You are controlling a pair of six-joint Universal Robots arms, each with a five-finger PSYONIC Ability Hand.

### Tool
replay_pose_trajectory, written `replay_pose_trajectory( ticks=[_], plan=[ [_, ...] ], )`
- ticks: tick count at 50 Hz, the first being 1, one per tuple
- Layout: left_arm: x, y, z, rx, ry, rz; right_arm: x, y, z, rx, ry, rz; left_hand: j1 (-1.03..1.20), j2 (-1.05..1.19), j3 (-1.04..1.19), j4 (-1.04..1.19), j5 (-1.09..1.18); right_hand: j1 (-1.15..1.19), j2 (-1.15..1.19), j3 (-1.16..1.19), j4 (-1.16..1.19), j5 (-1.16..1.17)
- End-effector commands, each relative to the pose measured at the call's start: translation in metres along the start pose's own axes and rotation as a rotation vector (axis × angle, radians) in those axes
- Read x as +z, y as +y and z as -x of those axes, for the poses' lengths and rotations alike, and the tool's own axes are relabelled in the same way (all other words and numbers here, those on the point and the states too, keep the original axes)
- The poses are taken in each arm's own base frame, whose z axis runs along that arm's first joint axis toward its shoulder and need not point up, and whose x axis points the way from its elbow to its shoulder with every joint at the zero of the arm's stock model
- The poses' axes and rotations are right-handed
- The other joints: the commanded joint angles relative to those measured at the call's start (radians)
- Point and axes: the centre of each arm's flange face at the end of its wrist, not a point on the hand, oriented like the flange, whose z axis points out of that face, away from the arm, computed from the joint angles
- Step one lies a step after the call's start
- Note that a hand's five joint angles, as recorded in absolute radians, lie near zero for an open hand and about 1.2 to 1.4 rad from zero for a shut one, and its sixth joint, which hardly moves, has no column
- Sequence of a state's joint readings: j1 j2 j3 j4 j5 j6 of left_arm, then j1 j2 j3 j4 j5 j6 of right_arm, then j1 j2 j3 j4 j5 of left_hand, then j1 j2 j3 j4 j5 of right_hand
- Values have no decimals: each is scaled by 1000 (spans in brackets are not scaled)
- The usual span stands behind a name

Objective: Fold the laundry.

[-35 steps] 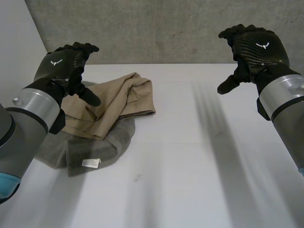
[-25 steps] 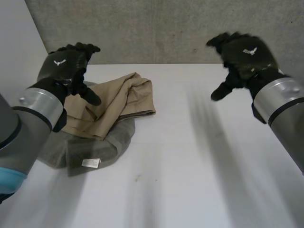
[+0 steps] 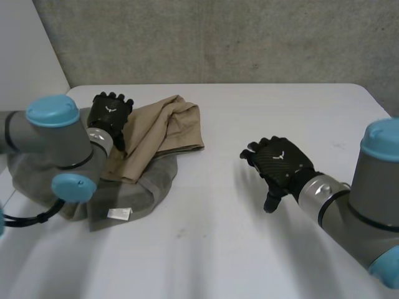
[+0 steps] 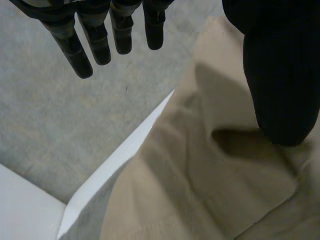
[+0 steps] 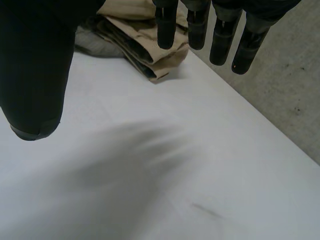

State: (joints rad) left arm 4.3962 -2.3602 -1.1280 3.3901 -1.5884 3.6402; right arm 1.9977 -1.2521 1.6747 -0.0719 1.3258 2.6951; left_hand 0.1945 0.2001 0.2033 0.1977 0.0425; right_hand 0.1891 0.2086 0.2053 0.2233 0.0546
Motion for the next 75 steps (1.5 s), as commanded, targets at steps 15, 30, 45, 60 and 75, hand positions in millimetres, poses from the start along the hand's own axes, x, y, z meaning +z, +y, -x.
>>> replay_pose_trajectory(
  ticks=[15,30,45,60,75],
  plan=[
    [11,-19,-22,-57,62,-58,7,8,-6,0,52,-7,1202,1196,1193,1199,1179,-15,-34,-31,-49,-55],
    [-187,-127,-113,-309,618,-190,16,9,-97,156,331,-10,1202,1196,1193,1199,1179,-15,-34,-31,-49,-55],
    [-202,-123,-101,-271,589,-185,14,11,-99,182,325,0,-7,-13,-16,-11,-30,-15,-34,-31,-49,-55],
    [-102,-40,4,-188,208,31,-13,-9,11,-18,-83,-27,28,22,19,25,5,-15,-34,-31,-49,-55],
    [-75,9,-38,-49,362,96,-18,12,75,-207,-249,-14,139,134,130,136,117,-15,-34,-31,-49,-55]
  ],
)
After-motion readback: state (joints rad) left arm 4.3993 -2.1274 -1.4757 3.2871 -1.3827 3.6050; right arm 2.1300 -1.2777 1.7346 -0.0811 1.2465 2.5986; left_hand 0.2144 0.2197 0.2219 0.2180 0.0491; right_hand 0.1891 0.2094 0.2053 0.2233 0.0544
